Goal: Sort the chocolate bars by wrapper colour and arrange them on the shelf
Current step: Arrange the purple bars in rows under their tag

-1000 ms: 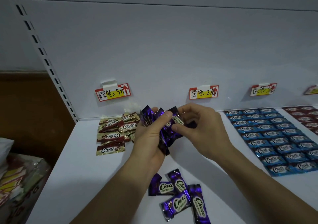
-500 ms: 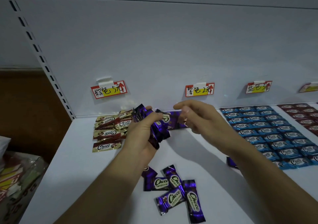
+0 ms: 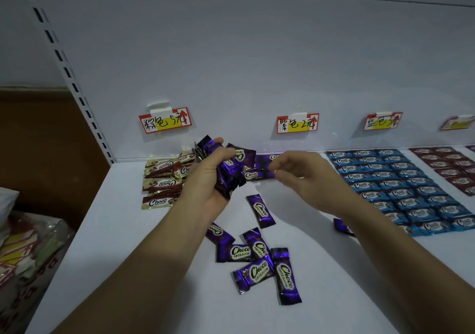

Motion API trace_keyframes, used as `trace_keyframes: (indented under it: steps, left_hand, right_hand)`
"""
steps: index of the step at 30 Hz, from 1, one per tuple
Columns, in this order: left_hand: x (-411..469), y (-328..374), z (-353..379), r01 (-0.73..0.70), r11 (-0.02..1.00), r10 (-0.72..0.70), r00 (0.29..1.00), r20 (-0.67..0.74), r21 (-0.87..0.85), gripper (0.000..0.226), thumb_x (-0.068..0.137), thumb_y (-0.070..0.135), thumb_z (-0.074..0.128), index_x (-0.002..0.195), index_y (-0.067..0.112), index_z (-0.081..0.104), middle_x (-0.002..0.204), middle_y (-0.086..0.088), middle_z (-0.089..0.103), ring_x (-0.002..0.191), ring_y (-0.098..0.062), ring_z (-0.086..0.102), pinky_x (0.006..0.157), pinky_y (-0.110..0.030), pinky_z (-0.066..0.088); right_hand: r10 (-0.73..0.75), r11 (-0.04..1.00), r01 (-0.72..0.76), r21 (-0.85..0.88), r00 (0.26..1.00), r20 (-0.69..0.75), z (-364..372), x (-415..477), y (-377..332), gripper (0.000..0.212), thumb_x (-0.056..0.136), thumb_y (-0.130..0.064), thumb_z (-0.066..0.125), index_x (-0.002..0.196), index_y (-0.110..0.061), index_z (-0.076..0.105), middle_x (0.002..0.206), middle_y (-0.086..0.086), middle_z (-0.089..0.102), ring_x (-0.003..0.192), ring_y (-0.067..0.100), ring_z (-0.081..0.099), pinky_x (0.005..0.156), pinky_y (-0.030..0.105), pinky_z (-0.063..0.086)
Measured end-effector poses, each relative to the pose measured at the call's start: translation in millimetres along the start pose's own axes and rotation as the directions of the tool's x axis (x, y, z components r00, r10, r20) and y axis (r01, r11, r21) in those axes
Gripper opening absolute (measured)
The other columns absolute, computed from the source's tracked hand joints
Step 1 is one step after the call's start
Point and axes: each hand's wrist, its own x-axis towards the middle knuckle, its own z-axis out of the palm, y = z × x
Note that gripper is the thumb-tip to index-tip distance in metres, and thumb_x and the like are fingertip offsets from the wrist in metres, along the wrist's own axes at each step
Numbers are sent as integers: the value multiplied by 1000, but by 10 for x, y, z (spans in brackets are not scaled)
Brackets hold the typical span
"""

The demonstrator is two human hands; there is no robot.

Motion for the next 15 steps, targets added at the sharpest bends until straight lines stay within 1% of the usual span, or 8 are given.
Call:
trace_keyframes:
  steps: [1, 2, 4, 6, 9, 11, 13, 15]
  left_hand:
    - [0, 4, -6, 0, 1000, 0, 1000, 7, -1, 32, 86, -2, 67, 110, 19, 70, 102, -7, 72, 82, -25, 70, 59, -27, 59]
    - [-2, 9, -8, 2, 1000, -2, 1000, 12, -5, 31, 86, -2, 67, 109, 19, 70, 101, -7, 71, 80, -25, 70, 59, -27, 59]
    - [0, 15, -13, 9, 1000, -9, 1000, 20, -8, 30, 87, -1, 66, 109, 19, 70, 102, -8, 71, 77, -25, 68, 58, -28, 59]
    - [12, 10, -18, 18, 1000, -18, 1000, 22, -20, 28, 87, 0, 67, 108, 19, 70, 101, -8, 71, 82, -26, 69, 58, -28, 60]
    - [20, 16, -15, 26, 998, -25, 1000, 16, -48, 27, 88, 2, 67, 107, 20, 69, 94, -8, 74, 92, -29, 69, 54, -27, 58]
    - [23, 38, -23, 19, 998, -19, 1000, 8, -54, 27, 87, 2, 68, 107, 20, 69, 89, -7, 75, 88, -27, 70, 55, -28, 58]
    - [25, 63, -38, 6, 999, -6, 1000, -5, -52, 26, 87, 3, 69, 107, 20, 69, 91, -7, 75, 85, -26, 70, 58, -29, 59]
    - [30, 82, -54, -7, 999, 6, 1000, -20, -52, 26, 87, 3, 70, 107, 20, 70, 100, -9, 74, 88, -26, 70, 62, -30, 59]
  right_hand:
    - [-28, 999, 28, -23, 1000, 15, 21, -18, -11, 4, 91, -24, 73, 92, -28, 72, 84, -9, 72, 76, 7, 66, 72, 31, 57]
    - [-36, 998, 38, -41, 998, 59, 68, -43, -26, 6, 87, -30, 76, 86, -28, 71, 79, -7, 71, 72, 8, 65, 69, 32, 56]
    - [-1, 996, 14, -88, 989, 149, 207, -98, -68, 21, 80, -41, 82, 80, -26, 67, 73, -5, 69, 66, 8, 63, 64, 30, 53]
    - [15, 988, 13, -155, 984, 176, 313, -112, -86, 29, 74, -45, 86, 81, -25, 66, 72, -5, 68, 66, 7, 62, 61, 26, 52]
    - [4, 983, 29, -183, 984, 178, 313, -95, -52, 23, 73, -37, 88, 82, -24, 70, 75, -9, 69, 70, 2, 64, 62, 18, 52]
    - [-46, 984, 74, -159, 984, 170, 284, -85, 8, 13, 76, -29, 87, 82, -25, 76, 77, -12, 70, 73, 2, 63, 64, 15, 48]
    - [-131, 971, 152, -185, 984, 122, 299, -89, 75, 10, 79, -24, 85, 87, -28, 81, 81, -14, 69, 74, 4, 61, 66, 16, 47]
    - [-175, 966, 179, -189, 984, 36, 364, -80, 155, 12, 82, -21, 83, 92, -27, 82, 81, -13, 68, 74, 4, 60, 71, 22, 49]
